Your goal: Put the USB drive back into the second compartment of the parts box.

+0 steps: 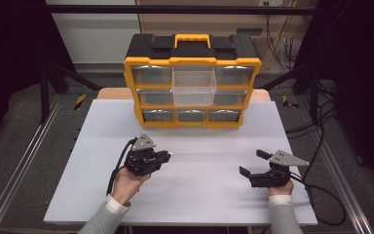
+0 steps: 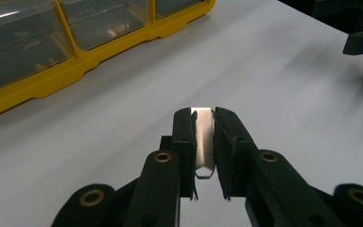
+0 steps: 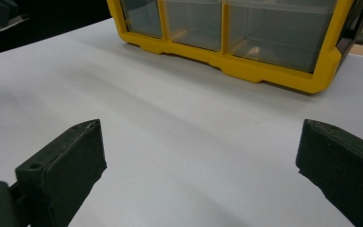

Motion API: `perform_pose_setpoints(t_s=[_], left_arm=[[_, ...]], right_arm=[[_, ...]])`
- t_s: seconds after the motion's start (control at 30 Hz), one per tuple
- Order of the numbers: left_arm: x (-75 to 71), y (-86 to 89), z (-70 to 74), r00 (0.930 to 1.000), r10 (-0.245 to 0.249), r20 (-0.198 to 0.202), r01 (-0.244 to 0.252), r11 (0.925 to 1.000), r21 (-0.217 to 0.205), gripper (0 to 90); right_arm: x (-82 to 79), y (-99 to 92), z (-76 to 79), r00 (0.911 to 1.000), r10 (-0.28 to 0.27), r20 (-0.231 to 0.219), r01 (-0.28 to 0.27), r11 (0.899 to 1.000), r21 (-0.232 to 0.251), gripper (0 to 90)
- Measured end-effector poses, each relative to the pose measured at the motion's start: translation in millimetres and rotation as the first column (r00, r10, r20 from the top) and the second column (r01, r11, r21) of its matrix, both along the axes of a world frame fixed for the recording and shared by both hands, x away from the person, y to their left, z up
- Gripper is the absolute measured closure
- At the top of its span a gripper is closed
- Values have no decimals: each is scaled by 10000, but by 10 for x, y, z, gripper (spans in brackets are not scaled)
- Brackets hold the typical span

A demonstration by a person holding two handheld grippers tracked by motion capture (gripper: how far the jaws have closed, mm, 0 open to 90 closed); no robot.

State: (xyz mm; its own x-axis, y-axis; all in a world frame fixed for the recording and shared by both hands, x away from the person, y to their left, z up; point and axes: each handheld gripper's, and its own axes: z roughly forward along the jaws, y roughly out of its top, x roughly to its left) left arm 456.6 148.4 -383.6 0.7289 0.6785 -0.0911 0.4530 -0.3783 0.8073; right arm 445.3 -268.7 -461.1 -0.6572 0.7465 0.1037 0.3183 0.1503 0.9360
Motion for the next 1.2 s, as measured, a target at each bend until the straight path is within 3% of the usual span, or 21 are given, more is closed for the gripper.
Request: perform_pose_setpoints(t_s=[0.3,0.4,0.57,0.6,1.2], left_arm=[[-14,43,104,9998,114,148,-113,9999,-101,788],[-2,74,155,9991,155,395,-150,9998,-129,788],[-12,97,255,9996,170,224,-163,9994,-300,789],[-7,104,303,9990,154,431,-141,9995,-294,788],[12,130,609,9965,69,837,-34,9991,-419,788]], right_arm=[[-2,-1,1,10000,-8,15,8,10000,-14,26],[-1,-1,0,10000,-6,14,6,10000,-21,25],[0,0,1,10000,-2,7,2,10000,-18,26],[-1,-1,1,10000,-9,27,10,10000,-19,26],[-3,-3,4,10000,-6,-5,6,10000,0,25]])
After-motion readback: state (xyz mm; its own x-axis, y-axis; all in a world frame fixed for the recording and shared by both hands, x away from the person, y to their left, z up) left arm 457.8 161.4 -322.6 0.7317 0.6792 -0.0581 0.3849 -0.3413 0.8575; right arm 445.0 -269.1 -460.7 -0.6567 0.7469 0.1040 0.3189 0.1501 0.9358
